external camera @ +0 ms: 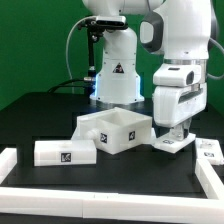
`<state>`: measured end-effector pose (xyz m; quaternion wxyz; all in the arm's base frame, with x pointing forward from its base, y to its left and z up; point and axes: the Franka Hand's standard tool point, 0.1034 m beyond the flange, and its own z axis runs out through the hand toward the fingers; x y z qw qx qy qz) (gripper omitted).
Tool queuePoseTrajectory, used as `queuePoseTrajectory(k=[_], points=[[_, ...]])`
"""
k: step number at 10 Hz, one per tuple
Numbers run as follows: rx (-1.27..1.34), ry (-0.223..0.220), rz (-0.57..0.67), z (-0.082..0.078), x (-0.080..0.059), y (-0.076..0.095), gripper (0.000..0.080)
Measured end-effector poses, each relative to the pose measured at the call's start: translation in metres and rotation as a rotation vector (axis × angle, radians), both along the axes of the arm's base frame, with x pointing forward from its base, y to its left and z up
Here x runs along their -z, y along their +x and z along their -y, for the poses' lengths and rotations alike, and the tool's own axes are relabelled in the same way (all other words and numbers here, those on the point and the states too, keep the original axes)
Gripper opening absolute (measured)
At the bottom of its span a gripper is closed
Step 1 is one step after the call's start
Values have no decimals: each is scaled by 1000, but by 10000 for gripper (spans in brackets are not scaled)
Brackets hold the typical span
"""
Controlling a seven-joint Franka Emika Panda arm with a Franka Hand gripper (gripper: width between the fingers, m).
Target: Assemble cabinet
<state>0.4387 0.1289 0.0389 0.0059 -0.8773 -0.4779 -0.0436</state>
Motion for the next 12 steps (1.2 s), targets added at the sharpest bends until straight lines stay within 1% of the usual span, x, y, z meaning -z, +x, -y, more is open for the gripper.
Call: queuePoseTrajectory(k=[1, 2, 4, 5, 6, 7, 8, 9, 10, 11, 12], points=[[-6, 0, -1, -1, 1, -1, 62], [-122, -6, 15, -4, 4, -1, 62], [-185, -4, 17, -9, 13, -6, 62], [-216, -5, 8, -6, 21, -7, 62], [-211, -4, 7, -6, 21, -7, 62], [-211, -4, 6, -6, 21, -7, 136], [-212, -14, -9, -3, 20, -8, 136], [-207, -40, -36, 4, 5, -6, 273], [-209, -52, -28, 6, -12, -5, 455], [-163, -68, -39, 4, -27, -11, 591], [-123, -82, -33, 4, -46, -17, 591]])
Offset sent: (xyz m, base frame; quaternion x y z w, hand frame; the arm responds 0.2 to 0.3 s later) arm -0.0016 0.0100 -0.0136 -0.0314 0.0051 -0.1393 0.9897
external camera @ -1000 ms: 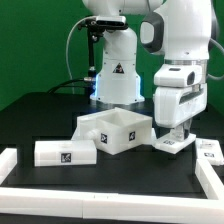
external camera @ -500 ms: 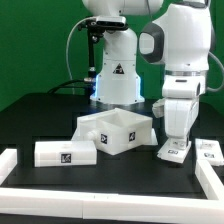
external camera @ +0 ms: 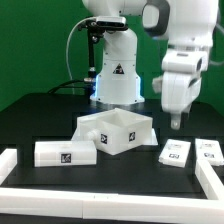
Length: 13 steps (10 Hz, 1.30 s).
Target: Assemble cabinet
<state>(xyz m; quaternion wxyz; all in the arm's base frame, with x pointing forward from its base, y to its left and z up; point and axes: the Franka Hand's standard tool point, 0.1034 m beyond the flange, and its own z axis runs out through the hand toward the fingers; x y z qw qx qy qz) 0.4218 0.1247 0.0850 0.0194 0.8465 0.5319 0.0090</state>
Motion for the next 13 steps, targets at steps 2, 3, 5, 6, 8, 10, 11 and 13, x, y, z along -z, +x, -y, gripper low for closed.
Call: queuePoseTrajectory(k=[2, 3, 5, 6, 8, 10, 11, 13], points=[[21, -5, 5, 8, -8, -2, 748], [20, -5, 3, 8, -7, -2, 789], [32, -2, 9, 9, -7, -3, 796], [92, 15, 39, 19, -4, -19, 796], [148, 11, 26, 55, -2, -48, 798], [120, 31, 25, 54, 0, -39, 798], [120, 31, 25, 54, 0, -39, 798], [232, 41, 19, 68, 11, -51, 798]])
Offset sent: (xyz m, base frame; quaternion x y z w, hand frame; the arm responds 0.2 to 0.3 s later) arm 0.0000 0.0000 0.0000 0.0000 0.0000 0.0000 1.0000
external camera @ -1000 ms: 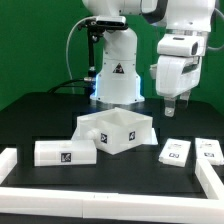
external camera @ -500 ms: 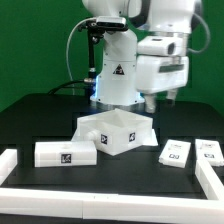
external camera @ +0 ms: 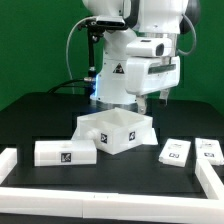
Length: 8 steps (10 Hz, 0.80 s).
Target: Assemble cabinet
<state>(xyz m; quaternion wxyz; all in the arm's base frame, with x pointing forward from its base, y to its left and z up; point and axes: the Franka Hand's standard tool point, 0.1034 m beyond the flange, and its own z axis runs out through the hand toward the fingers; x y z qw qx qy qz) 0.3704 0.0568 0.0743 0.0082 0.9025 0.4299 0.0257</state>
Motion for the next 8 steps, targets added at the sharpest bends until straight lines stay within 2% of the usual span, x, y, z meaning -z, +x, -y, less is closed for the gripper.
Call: queuePoseTrajectory(k=[2, 3, 5, 8], points=[[48, 2, -1, 9, 9, -12, 798], [56, 8, 9, 12, 19, -13, 798], [54, 31, 95, 17, 39, 9, 797], [54, 31, 95, 17, 39, 9, 771]])
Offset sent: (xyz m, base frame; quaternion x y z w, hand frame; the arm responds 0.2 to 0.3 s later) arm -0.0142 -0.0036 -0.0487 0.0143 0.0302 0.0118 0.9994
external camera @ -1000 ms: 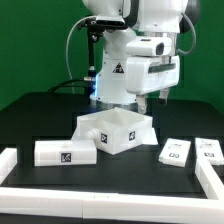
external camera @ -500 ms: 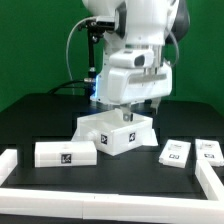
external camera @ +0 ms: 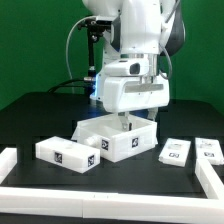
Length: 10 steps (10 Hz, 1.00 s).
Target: Assemble cabinet
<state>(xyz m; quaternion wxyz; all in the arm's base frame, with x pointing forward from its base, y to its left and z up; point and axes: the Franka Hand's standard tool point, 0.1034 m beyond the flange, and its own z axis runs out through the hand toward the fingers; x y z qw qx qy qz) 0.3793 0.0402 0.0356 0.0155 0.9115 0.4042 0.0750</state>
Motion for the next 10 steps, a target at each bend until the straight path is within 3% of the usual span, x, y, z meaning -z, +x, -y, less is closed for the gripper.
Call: queuePoseTrajectory(k=[2, 3, 5, 9, 10], points=[[0, 0, 0, 0, 0, 0, 391], [0, 0, 0, 0, 0, 0, 391], [0, 0, 0, 0, 0, 0, 116], [23, 3, 9, 1, -1, 5, 90], [83, 3, -25, 1, -7, 12, 90]])
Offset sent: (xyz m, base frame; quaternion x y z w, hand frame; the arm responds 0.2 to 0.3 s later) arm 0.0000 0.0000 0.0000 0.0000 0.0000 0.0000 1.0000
